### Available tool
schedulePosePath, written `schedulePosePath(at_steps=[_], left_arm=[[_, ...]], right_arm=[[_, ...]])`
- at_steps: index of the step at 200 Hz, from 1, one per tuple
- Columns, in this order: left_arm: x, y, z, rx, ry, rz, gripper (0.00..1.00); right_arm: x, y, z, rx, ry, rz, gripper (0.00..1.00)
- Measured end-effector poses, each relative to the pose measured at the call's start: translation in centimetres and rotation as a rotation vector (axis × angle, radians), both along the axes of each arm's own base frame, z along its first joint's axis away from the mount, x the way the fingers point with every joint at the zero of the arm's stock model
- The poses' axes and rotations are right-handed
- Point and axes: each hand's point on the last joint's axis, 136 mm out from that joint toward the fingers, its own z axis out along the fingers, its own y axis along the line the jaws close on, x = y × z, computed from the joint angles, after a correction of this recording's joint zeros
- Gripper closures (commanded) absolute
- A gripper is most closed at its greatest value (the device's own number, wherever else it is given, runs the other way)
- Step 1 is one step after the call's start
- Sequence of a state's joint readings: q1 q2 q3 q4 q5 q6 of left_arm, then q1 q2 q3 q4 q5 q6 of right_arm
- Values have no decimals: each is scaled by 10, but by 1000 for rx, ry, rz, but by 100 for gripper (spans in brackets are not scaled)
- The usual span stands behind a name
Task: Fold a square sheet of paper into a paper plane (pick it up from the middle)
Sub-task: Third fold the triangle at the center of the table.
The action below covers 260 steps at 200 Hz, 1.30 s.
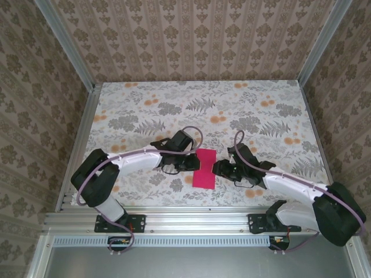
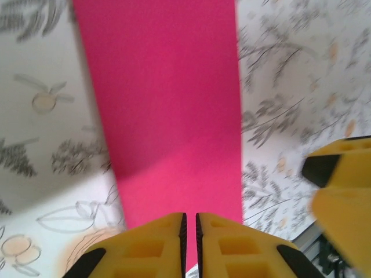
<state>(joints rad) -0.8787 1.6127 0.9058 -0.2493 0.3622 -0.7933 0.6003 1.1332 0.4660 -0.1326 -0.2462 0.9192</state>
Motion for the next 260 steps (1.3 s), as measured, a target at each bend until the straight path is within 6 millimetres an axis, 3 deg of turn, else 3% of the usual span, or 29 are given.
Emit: schedulePosePath(at_steps=[37, 72, 127, 172, 260], left_arm=[[-29, 15, -9, 26, 46, -23, 86], [-48, 22, -14, 9, 82, -41, 84], [-48, 8, -6, -69, 84, -65, 83], [-50, 9, -26, -27, 125, -65, 84], [-52, 18, -43, 26, 133, -58, 85]], right_arm=[[-15, -11, -12, -22, 60, -22, 54], [-25, -4, -15, -5, 91, 2, 54], [-30, 3, -25, -6, 133, 23, 54], [-27, 10, -28, 15, 138, 27, 53], [-23, 17, -38, 26, 157, 36, 51]])
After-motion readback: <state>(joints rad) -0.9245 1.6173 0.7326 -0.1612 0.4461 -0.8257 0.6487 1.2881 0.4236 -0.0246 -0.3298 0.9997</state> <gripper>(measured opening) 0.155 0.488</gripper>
